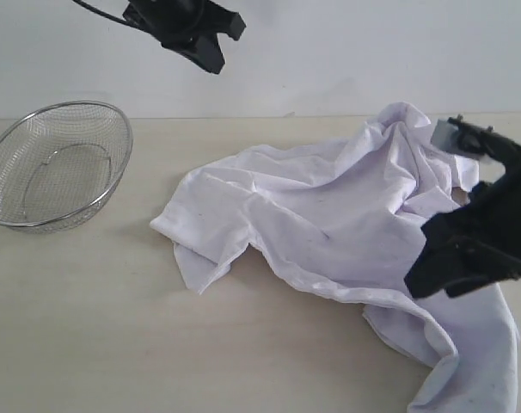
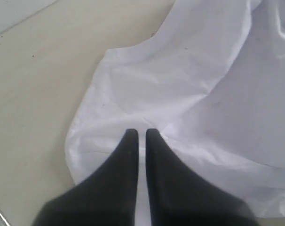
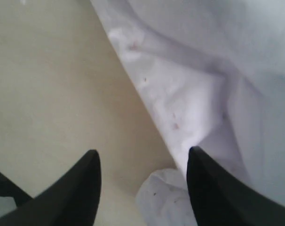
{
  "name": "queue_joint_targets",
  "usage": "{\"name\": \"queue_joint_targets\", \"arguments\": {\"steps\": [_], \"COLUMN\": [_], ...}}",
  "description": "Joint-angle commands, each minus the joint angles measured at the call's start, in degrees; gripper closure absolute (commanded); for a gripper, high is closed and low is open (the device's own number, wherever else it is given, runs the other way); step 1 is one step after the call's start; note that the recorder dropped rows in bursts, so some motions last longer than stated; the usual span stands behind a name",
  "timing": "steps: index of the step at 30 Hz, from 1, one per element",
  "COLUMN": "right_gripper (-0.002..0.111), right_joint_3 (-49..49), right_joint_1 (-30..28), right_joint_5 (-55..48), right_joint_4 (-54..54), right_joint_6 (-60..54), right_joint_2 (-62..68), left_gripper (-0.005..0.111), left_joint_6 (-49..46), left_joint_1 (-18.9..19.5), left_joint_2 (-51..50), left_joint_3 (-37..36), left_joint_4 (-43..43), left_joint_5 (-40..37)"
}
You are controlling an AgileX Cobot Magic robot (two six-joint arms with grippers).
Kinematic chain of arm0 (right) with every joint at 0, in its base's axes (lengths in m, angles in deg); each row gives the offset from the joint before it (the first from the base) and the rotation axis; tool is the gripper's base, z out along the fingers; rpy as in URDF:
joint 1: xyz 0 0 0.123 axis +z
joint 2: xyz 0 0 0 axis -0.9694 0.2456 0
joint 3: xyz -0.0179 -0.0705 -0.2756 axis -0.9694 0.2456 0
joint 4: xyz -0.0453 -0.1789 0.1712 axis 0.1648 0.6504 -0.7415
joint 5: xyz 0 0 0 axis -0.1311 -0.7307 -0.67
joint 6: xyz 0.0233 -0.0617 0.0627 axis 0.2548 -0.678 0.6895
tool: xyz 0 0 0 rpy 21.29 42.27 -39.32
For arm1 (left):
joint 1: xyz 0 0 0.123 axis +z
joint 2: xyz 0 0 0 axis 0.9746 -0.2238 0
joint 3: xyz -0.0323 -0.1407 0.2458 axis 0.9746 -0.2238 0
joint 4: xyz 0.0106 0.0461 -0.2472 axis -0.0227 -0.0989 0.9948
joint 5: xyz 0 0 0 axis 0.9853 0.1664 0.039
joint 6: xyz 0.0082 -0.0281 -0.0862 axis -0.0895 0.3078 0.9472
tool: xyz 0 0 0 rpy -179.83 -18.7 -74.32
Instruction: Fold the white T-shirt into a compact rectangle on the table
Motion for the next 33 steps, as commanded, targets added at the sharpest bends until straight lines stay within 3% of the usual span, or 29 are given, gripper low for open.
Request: {"name": "queue_joint_targets", "arguments": {"steps": [1,7,11,15,19,26,28,31,33], "right_gripper": [0.06,0.06,0.06,0.06,0.06,0.06,0.07,0.108,0.108], "right_joint_3": [6.0,7.9,10.9,13.6,15.2,15.5,15.5,15.5,15.5], "right_joint_1": [0.0,0.8,6.3,10.5,10.9,11.3,12.8,15.5,17.6], "right_joint_5": [2.9,4.9,13.0,22.3,28.1,27.9,28.5,27.1,26.2], "right_joint_4": [-3.8,-1.4,1.4,5.0,9.5,8.2,8.0,7.8,7.8], "right_joint_6": [-2.0,-2.2,-1.7,2.9,7.9,8.5,8.8,8.7,8.7], "right_joint_2": [-2.9,-6.1,-5.9,-5.9,-5.9,-0.2,0.5,0.5,0.5], "left_gripper": [0.102,0.102,0.102,0.102,0.102,0.102,0.102,0.102,0.102], "left_joint_6": [0.0,-0.6,-3.5,-5.0,-6.0,-8.5,-8.8,-9.0,-9.0], "left_joint_1": [0.2,2.9,5.0,5.3,6.1,6.1,6.1,6.1,6.1], "left_joint_2": [5.7,10.8,15.5,20.8,29.0,47.1,50.8,54.2,55.2], "left_joint_3": [-3.3,-8.6,-13.8,-20.2,-29.0,-48.4,-52.6,-57.4,-59.0], "left_joint_4": [0.9,5.6,14.2,13.7,13.1,13.1,13.1,13.1,13.1], "left_joint_5": [-0.4,-0.4,-0.4,-0.4,-0.4,6.2,8.2,10.2,10.7]}}
